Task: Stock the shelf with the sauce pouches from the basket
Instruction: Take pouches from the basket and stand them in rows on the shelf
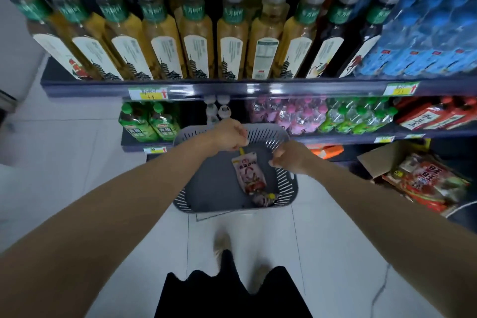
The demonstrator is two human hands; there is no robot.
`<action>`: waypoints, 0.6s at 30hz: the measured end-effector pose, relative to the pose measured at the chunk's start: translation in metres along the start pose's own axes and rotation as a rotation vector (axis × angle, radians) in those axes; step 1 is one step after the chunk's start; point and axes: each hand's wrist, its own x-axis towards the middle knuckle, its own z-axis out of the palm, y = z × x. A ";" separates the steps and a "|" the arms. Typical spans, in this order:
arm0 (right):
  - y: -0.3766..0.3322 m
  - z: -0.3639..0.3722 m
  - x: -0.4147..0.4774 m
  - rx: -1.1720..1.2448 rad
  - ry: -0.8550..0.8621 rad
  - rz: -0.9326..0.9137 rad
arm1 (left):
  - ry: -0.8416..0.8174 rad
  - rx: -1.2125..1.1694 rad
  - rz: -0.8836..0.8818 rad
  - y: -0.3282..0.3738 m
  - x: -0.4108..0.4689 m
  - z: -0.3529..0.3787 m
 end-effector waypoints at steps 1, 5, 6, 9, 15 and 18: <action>0.004 0.008 0.006 -0.039 -0.028 0.020 | -0.008 -0.008 -0.026 -0.009 0.006 0.006; 0.025 0.040 0.031 -0.208 -0.144 0.066 | -0.013 -0.038 -0.125 -0.042 0.033 0.030; 0.030 0.047 0.037 -0.220 -0.162 0.078 | -0.020 -0.041 -0.148 -0.051 0.040 0.036; 0.046 0.066 0.051 -0.270 -0.239 0.107 | -0.013 -0.051 -0.213 -0.075 0.059 0.055; 0.070 0.108 0.083 -0.325 -0.302 0.152 | 0.007 -0.043 -0.290 -0.118 0.090 0.084; 0.074 0.122 0.092 -0.331 -0.300 0.126 | 0.028 -0.067 -0.286 -0.140 0.103 0.091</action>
